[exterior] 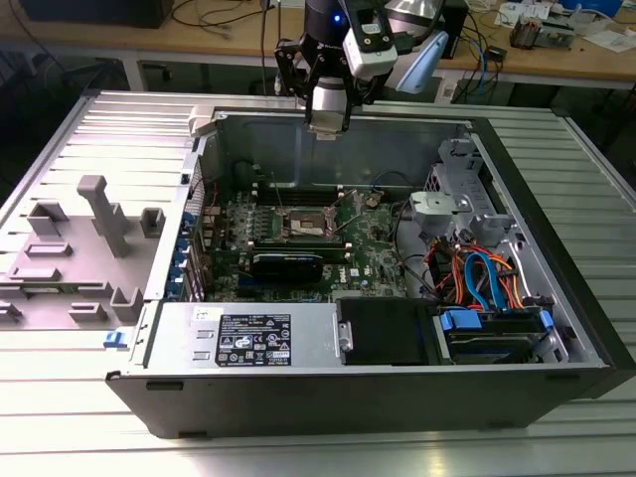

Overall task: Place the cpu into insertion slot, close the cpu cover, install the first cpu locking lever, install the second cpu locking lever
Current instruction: 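Place the cpu into insertion slot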

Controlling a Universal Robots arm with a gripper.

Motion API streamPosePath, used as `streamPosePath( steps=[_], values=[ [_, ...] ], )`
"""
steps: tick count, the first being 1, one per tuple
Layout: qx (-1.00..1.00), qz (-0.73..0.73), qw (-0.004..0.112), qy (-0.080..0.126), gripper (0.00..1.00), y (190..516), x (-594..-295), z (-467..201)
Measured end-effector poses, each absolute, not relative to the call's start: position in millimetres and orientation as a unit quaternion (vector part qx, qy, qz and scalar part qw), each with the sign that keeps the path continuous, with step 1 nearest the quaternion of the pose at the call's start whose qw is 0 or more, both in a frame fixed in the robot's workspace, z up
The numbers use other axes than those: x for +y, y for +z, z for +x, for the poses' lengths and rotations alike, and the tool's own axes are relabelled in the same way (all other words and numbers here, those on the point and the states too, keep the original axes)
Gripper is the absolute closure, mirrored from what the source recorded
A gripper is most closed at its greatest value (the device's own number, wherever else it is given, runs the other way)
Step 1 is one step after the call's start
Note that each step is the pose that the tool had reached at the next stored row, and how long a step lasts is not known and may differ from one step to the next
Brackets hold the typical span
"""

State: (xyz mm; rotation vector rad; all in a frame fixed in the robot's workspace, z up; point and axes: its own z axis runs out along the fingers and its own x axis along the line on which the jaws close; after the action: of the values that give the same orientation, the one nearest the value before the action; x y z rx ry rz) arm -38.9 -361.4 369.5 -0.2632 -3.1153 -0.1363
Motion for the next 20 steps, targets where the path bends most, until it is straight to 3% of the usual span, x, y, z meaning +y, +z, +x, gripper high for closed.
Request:
streamPosePath(
  steps=[20],
  values=[
    [-0.993,-0.112,0.005,-0.044,0.46,369.1,-361.7,-38.9]
  ],
)
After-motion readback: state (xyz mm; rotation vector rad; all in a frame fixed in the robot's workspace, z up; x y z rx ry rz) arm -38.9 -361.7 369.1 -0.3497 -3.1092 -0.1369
